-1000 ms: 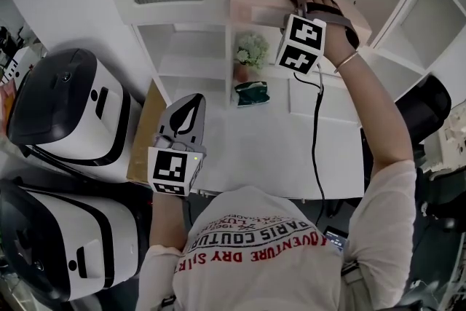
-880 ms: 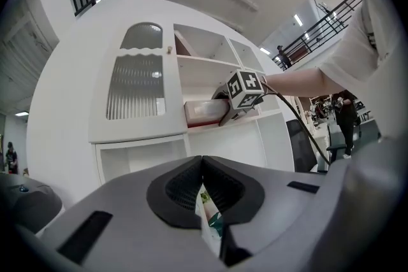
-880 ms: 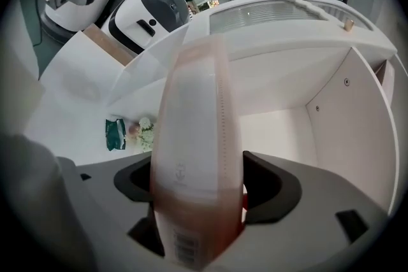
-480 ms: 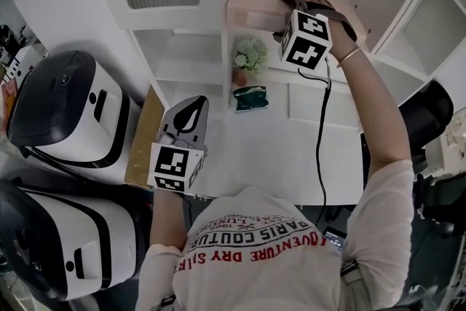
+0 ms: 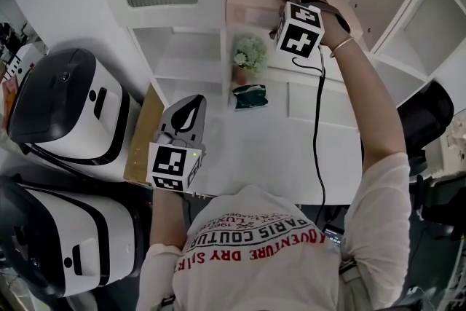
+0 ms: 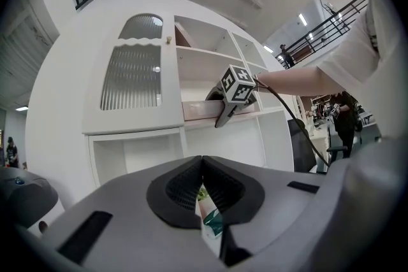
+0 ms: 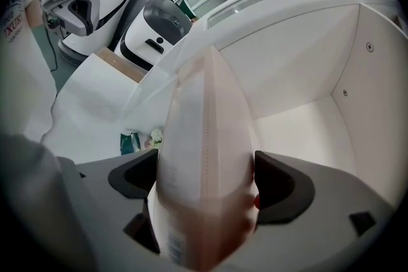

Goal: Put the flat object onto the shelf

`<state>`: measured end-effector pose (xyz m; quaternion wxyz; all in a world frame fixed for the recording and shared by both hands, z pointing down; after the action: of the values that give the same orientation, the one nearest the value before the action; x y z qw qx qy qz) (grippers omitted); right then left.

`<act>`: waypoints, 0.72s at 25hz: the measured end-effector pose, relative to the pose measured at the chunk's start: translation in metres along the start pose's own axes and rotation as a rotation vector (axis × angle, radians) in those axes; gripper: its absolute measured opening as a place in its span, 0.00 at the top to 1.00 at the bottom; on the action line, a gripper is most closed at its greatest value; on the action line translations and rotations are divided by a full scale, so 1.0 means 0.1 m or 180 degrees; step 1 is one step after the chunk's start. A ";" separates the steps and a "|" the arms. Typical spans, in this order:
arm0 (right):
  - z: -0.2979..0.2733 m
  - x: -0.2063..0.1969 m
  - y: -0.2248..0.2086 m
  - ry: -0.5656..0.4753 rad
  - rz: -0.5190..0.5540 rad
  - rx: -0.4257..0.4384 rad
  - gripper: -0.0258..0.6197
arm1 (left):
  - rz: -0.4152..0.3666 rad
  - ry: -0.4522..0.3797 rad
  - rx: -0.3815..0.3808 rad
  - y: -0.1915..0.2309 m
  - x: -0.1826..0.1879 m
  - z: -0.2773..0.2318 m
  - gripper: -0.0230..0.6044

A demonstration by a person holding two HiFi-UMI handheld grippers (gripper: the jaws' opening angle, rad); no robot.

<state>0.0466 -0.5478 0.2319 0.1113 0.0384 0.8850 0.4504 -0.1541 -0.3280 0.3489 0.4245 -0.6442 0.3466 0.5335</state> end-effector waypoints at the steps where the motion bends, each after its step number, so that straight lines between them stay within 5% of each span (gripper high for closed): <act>1: 0.00 0.00 -0.01 -0.0001 0.0000 0.0003 0.26 | 0.0000 -0.0002 -0.0001 -0.01 0.00 0.01 0.94; 11: 0.19 0.03 0.11 -0.0164 0.0062 -0.0504 0.25 | 0.0004 -0.0005 0.0004 -0.04 0.03 0.19 0.94; 15: 0.50 0.12 0.16 -0.0138 -0.0127 -0.0455 0.25 | 0.0000 -0.0035 -0.0017 -0.03 0.05 0.22 0.94; 17: 0.63 0.14 0.21 -0.0120 -0.0237 -0.0470 0.36 | 0.0032 -0.0043 -0.0060 -0.04 0.04 0.22 0.94; 18: 0.69 0.14 0.23 -0.0139 -0.0308 -0.0527 0.55 | 0.0042 -0.0046 -0.0088 -0.05 0.04 0.23 0.94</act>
<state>0.0479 -0.4773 0.2092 0.1551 -0.0039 0.8429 0.5152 -0.1573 -0.3051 0.3443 0.4146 -0.6439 0.3404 0.5457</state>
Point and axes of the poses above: the fingertips, and each gripper's own axes: z backward along the fingers, y to its left, x out of its top, the point moved 10 cm from there along z, backward along the fingers, and after that the axes turned 2 degrees about y, right-handed, at the moved point
